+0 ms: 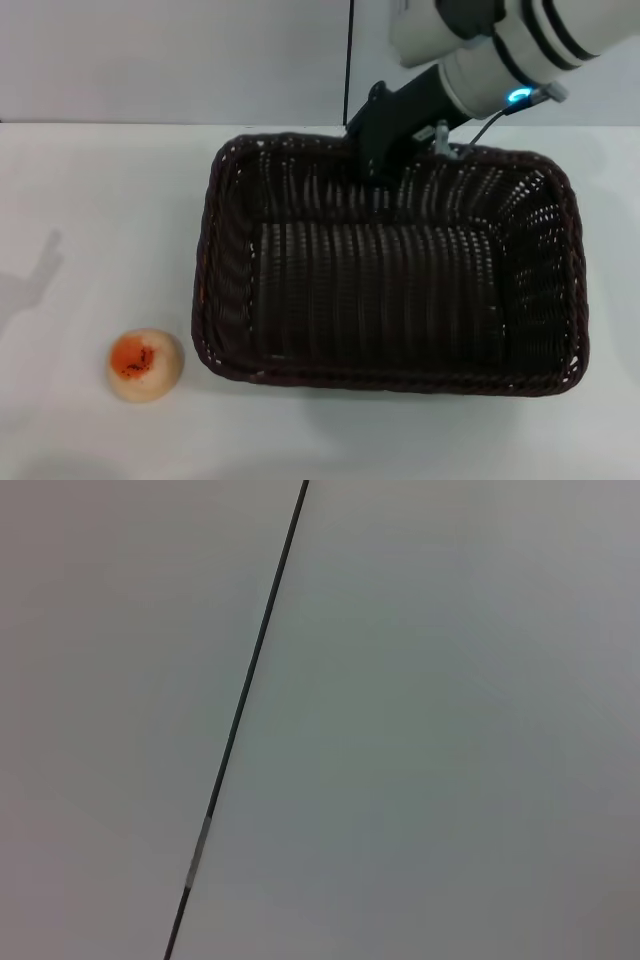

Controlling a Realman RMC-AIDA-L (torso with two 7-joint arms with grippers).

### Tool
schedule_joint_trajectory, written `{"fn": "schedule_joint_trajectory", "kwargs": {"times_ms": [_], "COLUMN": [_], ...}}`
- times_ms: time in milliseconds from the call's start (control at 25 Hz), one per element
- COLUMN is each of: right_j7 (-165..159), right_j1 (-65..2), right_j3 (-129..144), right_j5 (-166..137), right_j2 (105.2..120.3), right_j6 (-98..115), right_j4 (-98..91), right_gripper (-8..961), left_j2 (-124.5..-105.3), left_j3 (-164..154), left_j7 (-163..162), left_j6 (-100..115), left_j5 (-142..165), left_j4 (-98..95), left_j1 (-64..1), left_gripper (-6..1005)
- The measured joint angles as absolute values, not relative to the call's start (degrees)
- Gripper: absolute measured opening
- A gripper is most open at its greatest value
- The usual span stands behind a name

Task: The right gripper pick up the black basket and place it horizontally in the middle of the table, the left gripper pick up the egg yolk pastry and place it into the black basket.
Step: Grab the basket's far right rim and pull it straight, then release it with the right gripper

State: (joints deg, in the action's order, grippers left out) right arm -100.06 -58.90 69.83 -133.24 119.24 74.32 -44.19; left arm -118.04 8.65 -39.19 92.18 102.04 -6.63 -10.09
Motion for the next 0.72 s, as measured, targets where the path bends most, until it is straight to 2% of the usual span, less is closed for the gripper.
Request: {"fn": "schedule_joint_trajectory", "kwargs": {"times_ms": [520,600,720], "right_j7": [-102.96,-103.19,-103.24], "right_j1": [-58.68,-58.25,-56.42], "right_j3": [75.04,75.06,75.07], "right_j5": [-132.64,-132.39,-132.09], "right_j2": [119.52,119.47,119.4], "right_j6": [73.81,74.63,75.67], "right_j4": [-44.46,-45.42,-48.56], "right_gripper": [166,345,485], "left_j2": [-118.04,-118.03,-118.03], "left_j3": [8.59,8.46,8.46], "left_j7": [-39.13,-39.12,-39.12], "left_j6": [93.64,94.7,95.8], "left_j5": [102.05,102.18,102.17], "left_j4": [-8.03,-8.21,-8.59], "left_j1": [-8.71,-8.56,-8.08], "left_gripper": [825,824,821]}}
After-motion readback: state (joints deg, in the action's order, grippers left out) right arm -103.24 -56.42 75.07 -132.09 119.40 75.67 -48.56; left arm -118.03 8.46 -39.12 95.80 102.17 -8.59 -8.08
